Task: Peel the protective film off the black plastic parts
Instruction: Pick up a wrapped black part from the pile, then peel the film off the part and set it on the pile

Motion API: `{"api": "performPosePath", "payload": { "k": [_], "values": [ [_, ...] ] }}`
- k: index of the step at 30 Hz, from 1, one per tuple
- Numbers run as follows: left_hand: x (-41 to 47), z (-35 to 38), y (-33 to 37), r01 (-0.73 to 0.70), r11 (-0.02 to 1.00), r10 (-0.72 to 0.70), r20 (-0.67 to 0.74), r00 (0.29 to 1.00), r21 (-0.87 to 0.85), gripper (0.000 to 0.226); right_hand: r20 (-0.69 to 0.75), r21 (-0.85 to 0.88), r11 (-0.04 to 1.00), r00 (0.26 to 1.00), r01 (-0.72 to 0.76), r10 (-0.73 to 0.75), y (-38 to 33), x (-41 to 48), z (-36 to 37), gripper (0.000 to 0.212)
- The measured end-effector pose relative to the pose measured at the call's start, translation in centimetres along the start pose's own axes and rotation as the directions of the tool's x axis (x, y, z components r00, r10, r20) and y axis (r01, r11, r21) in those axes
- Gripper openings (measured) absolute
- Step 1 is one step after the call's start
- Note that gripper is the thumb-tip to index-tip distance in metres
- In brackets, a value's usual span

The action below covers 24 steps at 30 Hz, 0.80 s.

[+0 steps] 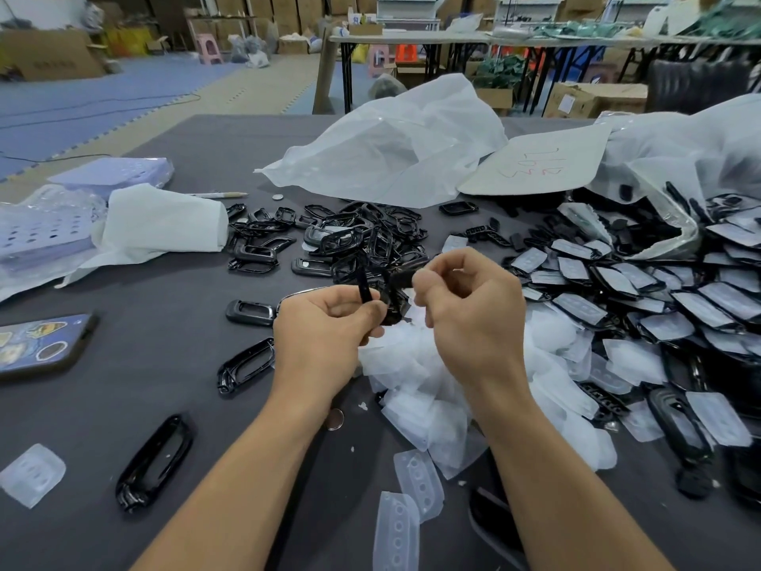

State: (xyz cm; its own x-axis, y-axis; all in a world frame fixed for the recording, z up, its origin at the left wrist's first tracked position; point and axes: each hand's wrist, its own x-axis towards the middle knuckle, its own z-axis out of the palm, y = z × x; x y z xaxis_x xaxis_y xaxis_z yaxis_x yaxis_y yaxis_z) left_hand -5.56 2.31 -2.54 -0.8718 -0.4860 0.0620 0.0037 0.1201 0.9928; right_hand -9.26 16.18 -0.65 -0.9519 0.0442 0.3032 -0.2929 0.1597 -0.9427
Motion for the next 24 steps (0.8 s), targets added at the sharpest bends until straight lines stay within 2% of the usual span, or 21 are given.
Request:
{"api": "performPosePath", "payload": {
  "k": [2,5,7,9,11,14,17,20,24],
  "values": [
    [0.0,0.1,-0.1,0.018,0.999,-0.019,-0.003,1.000,-0.046,0.016,0.043,0.198,0.975,0.994,-0.104,0.098,-0.2,-0.1,0.3,0.019],
    [-0.1,0.3,-0.1,-0.012,0.999,0.012,0.000,1.000,-0.051,0.019,0.126,0.287,0.942,0.982,-0.173,0.142,-0.2,-0.5,0.9,0.016],
    [-0.1,0.5,-0.2,-0.071,0.997,0.071,0.031,0.997,-0.005,0.035,0.125,0.248,0.949,0.978,-0.194,0.168,0.1,-0.7,1.3,0.015],
    [-0.3,0.7,-0.1,-0.109,0.994,0.109,0.074,0.991,0.004,0.049,0.063,0.179,0.964,0.980,-0.197,0.189,0.4,-0.7,1.6,0.019],
    [-0.7,0.9,0.2,-0.132,0.990,0.136,0.136,0.981,-0.039,0.041,-0.007,0.117,0.978,0.984,-0.175,0.177,0.7,-0.7,1.6,0.021],
    [-1.0,1.2,0.4,-0.113,0.985,0.134,0.175,0.975,-0.127,0.024,-0.081,-0.006,0.997,0.993,-0.083,0.083,0.7,-0.6,1.4,0.022],
    [-1.1,1.3,0.2,-0.126,0.982,0.148,0.159,0.976,-0.141,0.019,-0.075,-0.149,0.989,0.997,-0.001,-0.011,0.5,-0.7,1.4,0.022],
    [-1.2,1.2,0.2,-0.153,0.982,0.165,0.105,0.981,-0.113,0.017,-0.038,-0.157,0.987,0.998,0.034,-0.040,0.4,-0.6,1.4,0.021],
    [-0.7,1.1,0.1,-0.113,0.989,0.116,0.023,0.993,-0.098,0.028,0.058,-0.086,0.996,0.998,0.024,-0.019,0.6,-0.1,1.0,0.018]
  ]
}}
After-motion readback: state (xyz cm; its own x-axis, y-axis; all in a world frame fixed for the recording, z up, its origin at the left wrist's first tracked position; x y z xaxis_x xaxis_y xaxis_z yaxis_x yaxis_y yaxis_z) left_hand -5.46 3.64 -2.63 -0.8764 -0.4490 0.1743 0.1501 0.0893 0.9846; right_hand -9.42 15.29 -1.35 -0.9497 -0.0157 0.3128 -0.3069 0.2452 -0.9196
